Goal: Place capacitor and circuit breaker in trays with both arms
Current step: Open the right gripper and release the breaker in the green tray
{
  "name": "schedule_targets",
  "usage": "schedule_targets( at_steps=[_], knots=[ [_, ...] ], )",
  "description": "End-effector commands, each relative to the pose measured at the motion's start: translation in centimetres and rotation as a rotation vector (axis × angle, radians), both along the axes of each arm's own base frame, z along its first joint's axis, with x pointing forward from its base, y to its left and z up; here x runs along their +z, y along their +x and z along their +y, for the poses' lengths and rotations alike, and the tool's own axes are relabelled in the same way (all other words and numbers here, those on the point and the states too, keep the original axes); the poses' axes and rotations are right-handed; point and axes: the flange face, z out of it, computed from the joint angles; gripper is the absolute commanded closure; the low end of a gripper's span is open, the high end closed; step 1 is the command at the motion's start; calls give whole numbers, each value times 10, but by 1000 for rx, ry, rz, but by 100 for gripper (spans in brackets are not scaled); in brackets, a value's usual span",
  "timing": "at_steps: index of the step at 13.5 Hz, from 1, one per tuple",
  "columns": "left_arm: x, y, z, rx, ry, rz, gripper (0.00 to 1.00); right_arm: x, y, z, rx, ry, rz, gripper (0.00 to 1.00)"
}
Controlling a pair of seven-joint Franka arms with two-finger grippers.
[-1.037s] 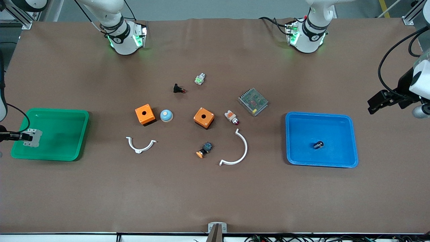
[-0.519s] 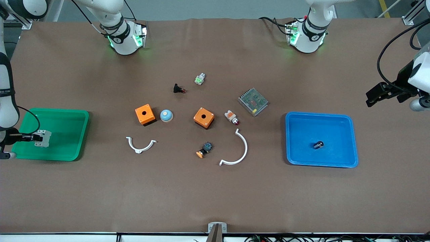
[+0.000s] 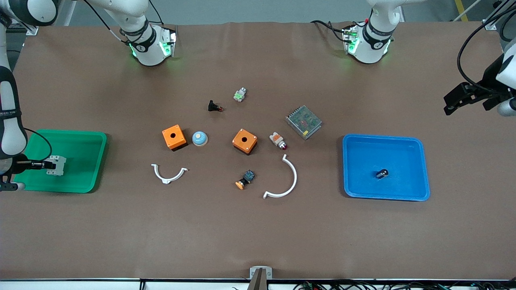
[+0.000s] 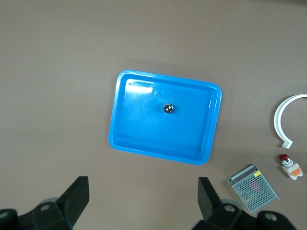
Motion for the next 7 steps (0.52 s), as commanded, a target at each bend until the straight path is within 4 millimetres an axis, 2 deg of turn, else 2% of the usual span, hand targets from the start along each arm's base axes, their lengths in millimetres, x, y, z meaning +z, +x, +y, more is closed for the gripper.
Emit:
schedule_targets(
  at_steps=[1, 2, 3, 5, 7],
  knots=[
    [3, -9, -3, -23, -16, 32, 0, 2, 0, -2, 5, 23, -19, 68],
    [4, -9, -3, -20, -38, 32, 0, 5, 1, -1, 6, 23, -19, 17],
    [7, -11, -1, -16, -59, 27, 0, 11, 1, 1, 8, 21, -18, 0],
    [7, -13, -5, -18, -71, 28, 0, 47, 3, 9, 18, 7, -23, 0],
    [4, -16, -13, -33, -72, 41, 0, 100, 4, 29, 38, -4, -21, 0]
  ],
)
